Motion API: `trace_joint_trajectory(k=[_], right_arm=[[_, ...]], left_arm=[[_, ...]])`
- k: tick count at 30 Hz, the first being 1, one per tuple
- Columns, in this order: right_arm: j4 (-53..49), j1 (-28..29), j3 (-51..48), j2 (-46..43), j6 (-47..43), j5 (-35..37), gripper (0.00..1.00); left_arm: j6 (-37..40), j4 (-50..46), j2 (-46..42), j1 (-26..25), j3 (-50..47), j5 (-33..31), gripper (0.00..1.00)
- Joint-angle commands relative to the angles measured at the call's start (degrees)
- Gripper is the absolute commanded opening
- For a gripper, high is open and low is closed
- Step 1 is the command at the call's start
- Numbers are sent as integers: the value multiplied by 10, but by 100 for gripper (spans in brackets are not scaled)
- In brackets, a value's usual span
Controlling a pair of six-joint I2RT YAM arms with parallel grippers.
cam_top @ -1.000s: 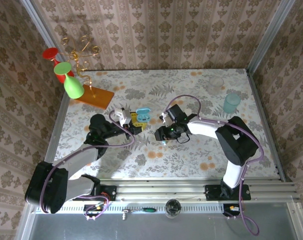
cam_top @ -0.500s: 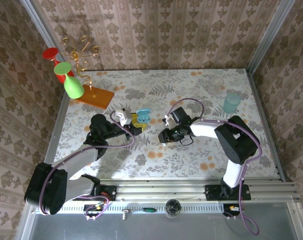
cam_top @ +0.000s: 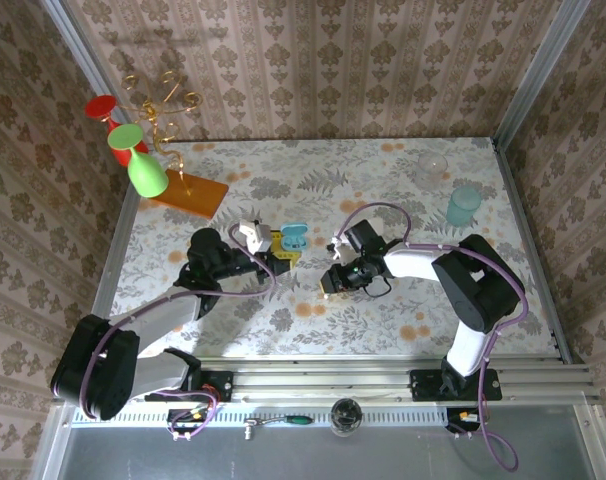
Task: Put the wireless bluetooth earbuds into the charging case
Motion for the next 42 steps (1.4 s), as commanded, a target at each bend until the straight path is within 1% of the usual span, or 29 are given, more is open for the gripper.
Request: trace_joint_trajectory(k=[1, 3, 8, 13, 16, 22, 23, 24, 26, 29, 33, 39, 42], right_arm=[[-21, 3, -11, -8, -11, -24, 26], [-20, 4, -11, -6, -11, -25, 24], [-24, 4, -10, -1, -11, -15, 23], [-33, 5, -8, -20, -3, 24, 22], [-41, 5, -8, -49, 7, 67, 22], [-77, 4, 1, -123, 30, 140, 22], [-83, 4, 4, -136, 34, 148, 22], [-90, 4, 9, -151, 39, 157, 22], [-102, 4, 20, -176, 47, 168, 22], [-116, 4, 41, -209, 58, 176, 22], [-124, 4, 71, -245, 70, 167, 21], [-126, 4, 117, -240, 75, 144, 22], [-119, 4, 130, -231, 77, 132, 22]], left_arm=[[13, 14, 3, -3, 22, 2, 25], [13, 15, 4, -3, 23, 2, 25], [14, 15, 5, -4, 21, -1, 25], [28, 8, 7, -6, 17, -18, 25], [46, 9, 15, -7, 8, -54, 26], [70, 50, 57, -9, -2, -119, 26], [78, 49, 65, -11, -2, -124, 26], [89, 51, 73, -15, -1, -148, 26], [103, 57, 90, -22, 1, -165, 26], [127, 56, 110, -37, 7, -184, 26], [157, 41, 125, -59, 17, -207, 26], [178, 29, 147, -95, 39, -225, 26], [176, 32, 160, -108, 50, -227, 26]])
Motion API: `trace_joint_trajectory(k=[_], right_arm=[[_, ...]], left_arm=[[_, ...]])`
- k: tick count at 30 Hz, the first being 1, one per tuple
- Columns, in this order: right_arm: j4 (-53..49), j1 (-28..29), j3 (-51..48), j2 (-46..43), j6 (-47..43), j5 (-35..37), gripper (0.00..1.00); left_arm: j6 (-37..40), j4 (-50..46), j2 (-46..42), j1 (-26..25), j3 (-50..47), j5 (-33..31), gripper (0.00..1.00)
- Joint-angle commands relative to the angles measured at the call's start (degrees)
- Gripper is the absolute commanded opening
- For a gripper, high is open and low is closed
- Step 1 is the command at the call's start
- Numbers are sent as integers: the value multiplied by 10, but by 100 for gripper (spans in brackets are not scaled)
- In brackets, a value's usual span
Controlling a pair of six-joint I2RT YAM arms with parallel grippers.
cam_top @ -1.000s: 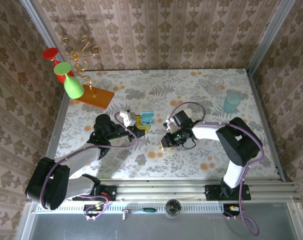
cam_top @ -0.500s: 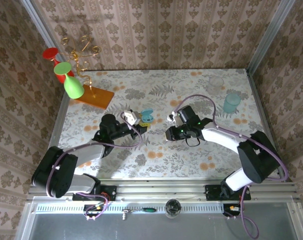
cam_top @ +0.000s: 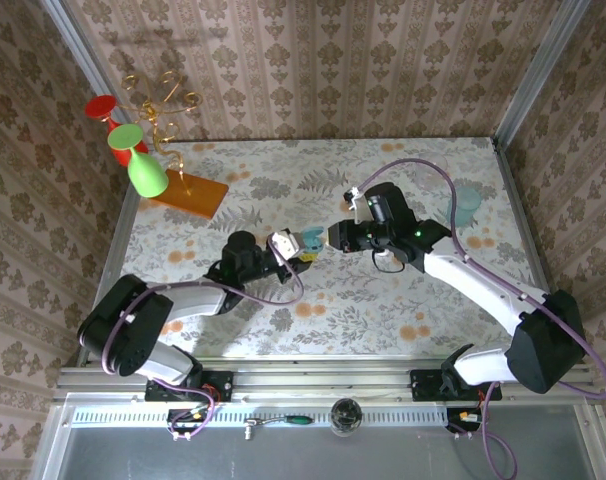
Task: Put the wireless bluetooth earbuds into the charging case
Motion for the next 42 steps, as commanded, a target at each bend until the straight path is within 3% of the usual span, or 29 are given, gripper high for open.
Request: trace_joint_trajectory(k=[1, 17, 42], right_arm=[[-11, 2, 20, 10, 9, -21, 22], [8, 2, 22, 48, -1, -43, 22], [41, 1, -9, 59, 18, -15, 22]], left_arm=[[18, 9, 14, -12, 22, -8, 26], [-1, 17, 57, -34, 62, 3, 26], [-38, 53, 71, -41, 70, 0, 26]])
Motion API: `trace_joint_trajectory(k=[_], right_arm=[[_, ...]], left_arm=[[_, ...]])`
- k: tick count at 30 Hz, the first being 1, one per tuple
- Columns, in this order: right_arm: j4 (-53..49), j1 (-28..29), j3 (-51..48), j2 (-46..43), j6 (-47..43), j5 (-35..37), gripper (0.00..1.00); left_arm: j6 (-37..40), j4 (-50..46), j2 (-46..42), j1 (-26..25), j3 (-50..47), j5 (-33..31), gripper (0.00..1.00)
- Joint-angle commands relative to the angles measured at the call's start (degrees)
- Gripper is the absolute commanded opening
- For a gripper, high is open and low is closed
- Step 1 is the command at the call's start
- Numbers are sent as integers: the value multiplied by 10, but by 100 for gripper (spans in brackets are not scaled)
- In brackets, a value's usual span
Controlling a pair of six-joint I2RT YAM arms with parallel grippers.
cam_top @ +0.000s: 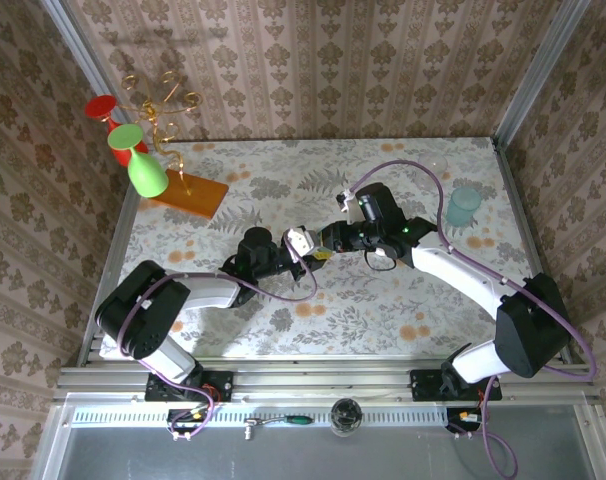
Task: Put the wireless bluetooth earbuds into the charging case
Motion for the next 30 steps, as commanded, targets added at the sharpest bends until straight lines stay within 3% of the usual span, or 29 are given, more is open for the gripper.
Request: trace_joint_trajectory(k=[1, 9, 17, 30], right_arm=[[8, 2, -9, 4, 4, 2, 23], [-12, 0, -15, -53, -1, 17, 36], [-37, -20, -21, -125, -20, 46, 39], [-91, -32, 74, -45, -5, 72, 40]], left_arm=[[-21, 37, 7, -4, 21, 6, 26], [-55, 83, 16, 9, 9, 10, 25], [-55, 107, 11, 25, -10, 42, 25], [51, -3, -38, 0, -10, 37, 25]])
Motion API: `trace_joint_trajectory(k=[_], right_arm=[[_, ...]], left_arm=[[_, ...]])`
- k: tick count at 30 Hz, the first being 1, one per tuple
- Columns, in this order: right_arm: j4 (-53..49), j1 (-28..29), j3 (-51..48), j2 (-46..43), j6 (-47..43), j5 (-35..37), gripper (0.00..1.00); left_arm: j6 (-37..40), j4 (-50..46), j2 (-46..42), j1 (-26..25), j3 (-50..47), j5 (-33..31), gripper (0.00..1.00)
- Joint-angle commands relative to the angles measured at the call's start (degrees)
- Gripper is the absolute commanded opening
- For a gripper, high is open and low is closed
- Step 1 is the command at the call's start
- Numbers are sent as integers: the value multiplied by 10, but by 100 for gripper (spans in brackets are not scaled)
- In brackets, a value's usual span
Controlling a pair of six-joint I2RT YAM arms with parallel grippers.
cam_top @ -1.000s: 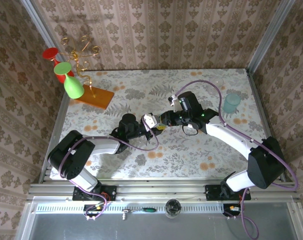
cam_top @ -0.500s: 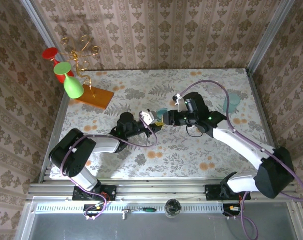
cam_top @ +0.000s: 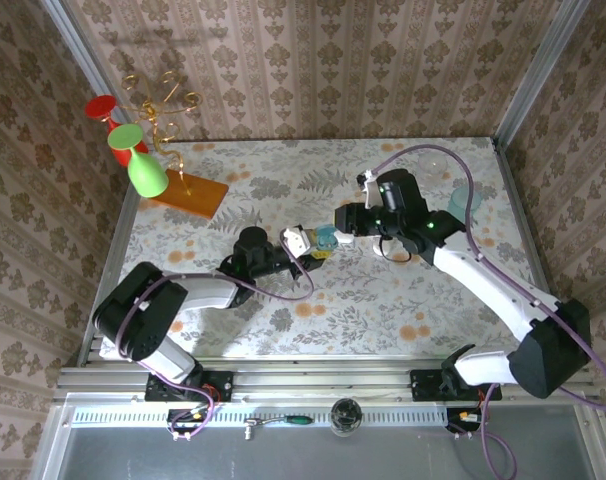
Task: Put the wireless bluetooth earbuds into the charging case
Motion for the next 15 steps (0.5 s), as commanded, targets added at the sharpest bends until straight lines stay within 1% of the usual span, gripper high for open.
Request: trace_joint_trajectory(k=[1, 3, 6, 10, 12, 15], right_arm=[[-27, -1, 20, 24, 8, 3, 41], [-32, -1, 25, 45, 10, -4, 42], [-26, 0, 15, 49, 13, -18, 44], [-10, 1, -19, 34, 16, -28, 45], [-6, 1, -32, 4, 18, -28, 46], [-4, -4, -44, -20, 31, -38, 47]], left_arm=[[43, -28, -26, -8, -3, 2, 25], [44, -29, -32, -10, -2, 0, 25], [38, -28, -38, -10, -3, 0, 25], [12, -3, -44, -10, -15, -14, 25], [-4, 14, -44, -10, -18, -16, 25], [-32, 29, -48, -10, -16, -3, 25]])
